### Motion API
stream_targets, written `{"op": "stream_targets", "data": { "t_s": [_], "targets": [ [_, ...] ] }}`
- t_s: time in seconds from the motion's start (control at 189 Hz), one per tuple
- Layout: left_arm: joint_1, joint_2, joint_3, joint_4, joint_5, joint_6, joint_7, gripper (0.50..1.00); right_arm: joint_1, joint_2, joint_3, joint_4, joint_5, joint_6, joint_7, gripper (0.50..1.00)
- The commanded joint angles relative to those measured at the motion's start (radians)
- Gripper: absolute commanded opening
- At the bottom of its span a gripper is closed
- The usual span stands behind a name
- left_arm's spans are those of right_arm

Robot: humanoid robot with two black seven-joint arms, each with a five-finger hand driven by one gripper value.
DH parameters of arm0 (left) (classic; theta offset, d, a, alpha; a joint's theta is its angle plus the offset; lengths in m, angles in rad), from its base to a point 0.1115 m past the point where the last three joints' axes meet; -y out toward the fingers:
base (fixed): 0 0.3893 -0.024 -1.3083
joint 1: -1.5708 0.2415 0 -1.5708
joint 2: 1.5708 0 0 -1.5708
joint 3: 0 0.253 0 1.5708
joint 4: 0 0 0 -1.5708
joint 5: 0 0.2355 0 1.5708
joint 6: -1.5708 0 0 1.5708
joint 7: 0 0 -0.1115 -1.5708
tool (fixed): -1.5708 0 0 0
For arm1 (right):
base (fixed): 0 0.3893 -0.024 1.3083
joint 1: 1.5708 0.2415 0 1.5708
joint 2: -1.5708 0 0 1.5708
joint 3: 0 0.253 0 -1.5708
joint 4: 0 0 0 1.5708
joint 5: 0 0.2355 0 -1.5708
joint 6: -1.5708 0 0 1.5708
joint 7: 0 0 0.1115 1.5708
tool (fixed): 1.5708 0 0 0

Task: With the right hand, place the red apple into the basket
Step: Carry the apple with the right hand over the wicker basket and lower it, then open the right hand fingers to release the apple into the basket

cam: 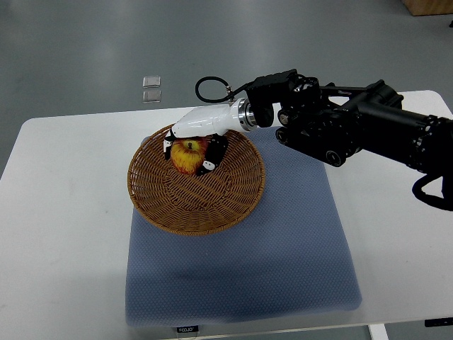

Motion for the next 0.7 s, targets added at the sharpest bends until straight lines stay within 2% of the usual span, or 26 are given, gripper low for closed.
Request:
{"op": "stream_targets", "data": {
  "t_s": [0.0,0.101,0.106,0.233,0.238,0.286,0.291,0.344,0.44,0.493,0.694],
  "targets": [
    [0.0,0.0,0.0,-0.002,0.0,0.0,0.0,1.0,-0.016,0.0,-0.001,0.0,-0.002,-0.004,0.0,0.711],
    [0.0,0.0,0.0,-0.002,0.0,0.0,0.0,1.0,-0.03,0.0,-0.001,0.0,-0.005,-0.005,0.0,0.729],
    [0.0,0.0,0.0,-0.002,0.0,0.0,0.0,1.0,-0.036,0.0,-0.001,0.002,-0.005,-0.005,0.0,0.752],
    [0.0,0.0,0.0,-0.002,0.0,0.0,0.0,1.0,-0.044,0.0,-0.001,0.002,-0.005,-0.007,0.0,0.768],
    [0.0,0.0,-0.001,-0.001,0.0,0.0,0.0,1.0,-0.049,0.0,-0.001,0.002,-0.005,-0.007,-0.002,0.792],
    [0.0,0.0,-0.001,-0.001,0.0,0.0,0.0,1.0,-0.049,0.0,-0.001,0.002,-0.005,-0.007,-0.002,0.793],
    [0.0,0.0,0.0,-0.002,0.0,0.0,0.0,1.0,-0.055,0.0,-0.001,0.002,-0.005,-0.007,-0.002,0.819],
    [0.0,0.0,-0.001,-0.002,0.0,0.0,0.0,1.0,-0.058,0.0,-0.002,0.002,-0.005,-0.005,-0.003,0.85],
    [0.0,0.0,-0.001,-0.002,0.0,0.0,0.0,1.0,-0.059,0.0,-0.02,0.002,-0.005,-0.005,-0.005,0.862],
    [0.0,0.0,-0.001,-0.002,0.0,0.0,0.0,1.0,-0.059,0.0,-0.027,0.0,-0.005,-0.005,-0.005,0.895],
    [0.0,0.0,-0.001,-0.002,0.0,0.0,0.0,1.0,-0.053,0.0,-0.025,0.002,-0.001,-0.007,-0.006,0.911]
  ]
}}
